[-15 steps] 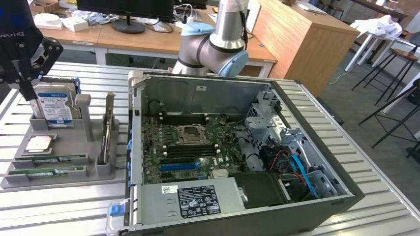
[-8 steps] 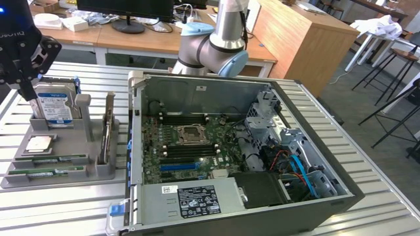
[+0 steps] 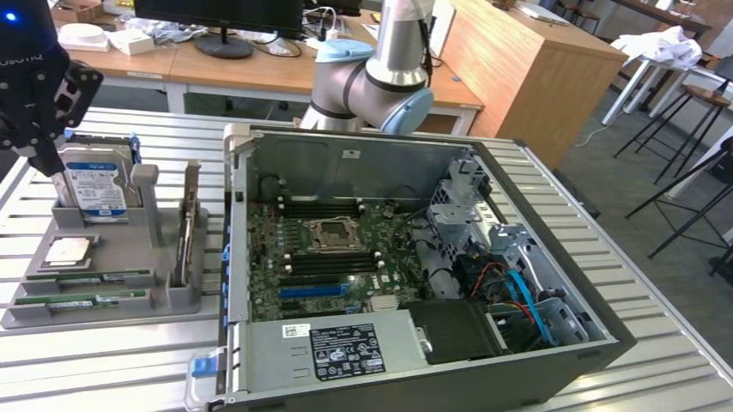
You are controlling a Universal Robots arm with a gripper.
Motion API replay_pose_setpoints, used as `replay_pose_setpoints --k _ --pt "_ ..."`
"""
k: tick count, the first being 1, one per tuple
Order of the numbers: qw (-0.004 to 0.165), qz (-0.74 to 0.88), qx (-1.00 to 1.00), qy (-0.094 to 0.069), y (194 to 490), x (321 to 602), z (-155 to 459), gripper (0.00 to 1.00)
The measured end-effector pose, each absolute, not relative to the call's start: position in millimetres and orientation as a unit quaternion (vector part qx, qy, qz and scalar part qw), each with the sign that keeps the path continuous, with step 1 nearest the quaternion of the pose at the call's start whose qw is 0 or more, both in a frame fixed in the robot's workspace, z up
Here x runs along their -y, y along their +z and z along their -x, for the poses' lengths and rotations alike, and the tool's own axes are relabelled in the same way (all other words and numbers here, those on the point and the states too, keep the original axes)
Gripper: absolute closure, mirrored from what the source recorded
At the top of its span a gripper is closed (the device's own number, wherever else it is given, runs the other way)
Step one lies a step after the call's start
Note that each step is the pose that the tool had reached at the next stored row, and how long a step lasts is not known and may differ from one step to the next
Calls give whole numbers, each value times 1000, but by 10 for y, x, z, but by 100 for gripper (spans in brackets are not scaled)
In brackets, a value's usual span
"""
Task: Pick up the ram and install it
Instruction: 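Pick up the ram and move it above insertion slot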
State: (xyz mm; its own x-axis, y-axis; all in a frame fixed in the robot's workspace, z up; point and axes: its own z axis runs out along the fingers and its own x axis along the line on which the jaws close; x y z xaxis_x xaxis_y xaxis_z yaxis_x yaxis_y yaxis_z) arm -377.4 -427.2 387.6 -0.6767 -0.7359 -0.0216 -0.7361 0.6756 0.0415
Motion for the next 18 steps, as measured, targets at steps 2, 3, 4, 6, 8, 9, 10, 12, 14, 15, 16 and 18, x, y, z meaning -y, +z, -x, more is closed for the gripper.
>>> replay_pose_setpoints --k 2,3,4,6,8,9,10,12,14,15,16,18 --pt "1 418 -908 23 3875 4272 3775 90" --pt "1 426 -904 23 3875 4272 3775 90" --pt "1 434 -901 23 3875 4272 3774 90" --pt "0 449 -893 23 3875 4272 3774 90" --pt "0 466 -885 23 3875 4272 3775 90" --pt "0 473 -881 23 3874 4272 3774 90" --pt "-1 481 -876 23 3874 4272 3774 90" --pt "-1 496 -868 23 3874 4272 3774 90" --pt "-2 512 -859 22 3874 4272 3774 90" --pt "-2 520 -854 22 3874 4273 3774 90" --pt "-2 527 -849 22 3874 4273 3774 90" --pt "-3 542 -840 22 3874 4272 3774 90"
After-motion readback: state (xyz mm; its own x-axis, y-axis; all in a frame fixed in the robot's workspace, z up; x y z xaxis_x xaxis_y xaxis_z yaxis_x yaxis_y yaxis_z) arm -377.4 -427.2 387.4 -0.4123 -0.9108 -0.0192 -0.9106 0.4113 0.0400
